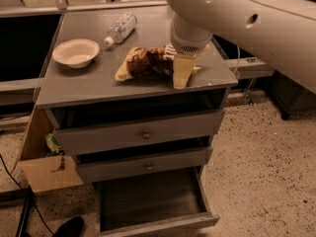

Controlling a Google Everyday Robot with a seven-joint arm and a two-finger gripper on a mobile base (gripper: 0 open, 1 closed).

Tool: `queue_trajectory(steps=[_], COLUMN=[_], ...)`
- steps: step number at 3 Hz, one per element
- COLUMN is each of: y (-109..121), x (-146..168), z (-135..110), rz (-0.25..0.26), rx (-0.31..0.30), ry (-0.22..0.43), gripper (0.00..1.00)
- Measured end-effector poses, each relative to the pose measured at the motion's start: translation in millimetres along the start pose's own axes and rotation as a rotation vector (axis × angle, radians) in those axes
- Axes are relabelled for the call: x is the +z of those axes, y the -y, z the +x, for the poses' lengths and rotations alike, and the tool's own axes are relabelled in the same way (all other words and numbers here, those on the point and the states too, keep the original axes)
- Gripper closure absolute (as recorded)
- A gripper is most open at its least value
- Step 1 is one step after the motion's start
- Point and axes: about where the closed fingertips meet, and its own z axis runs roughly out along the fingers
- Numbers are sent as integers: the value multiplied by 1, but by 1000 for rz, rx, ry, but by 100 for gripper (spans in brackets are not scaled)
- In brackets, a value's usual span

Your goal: Place brown chip bag into bottom drawer

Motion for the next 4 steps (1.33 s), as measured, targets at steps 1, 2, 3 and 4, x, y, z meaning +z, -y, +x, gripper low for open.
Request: queue_trajectory(steps=[1, 2, 3, 4], y=[4, 6, 8, 10], x=[16, 30, 45, 59], z=[-4, -10, -19, -32], rz=[27, 32, 26, 20], rx=[-10, -20, -30, -45], ry=[-12, -19, -13, 3], gripper=[0, 0, 0, 15])
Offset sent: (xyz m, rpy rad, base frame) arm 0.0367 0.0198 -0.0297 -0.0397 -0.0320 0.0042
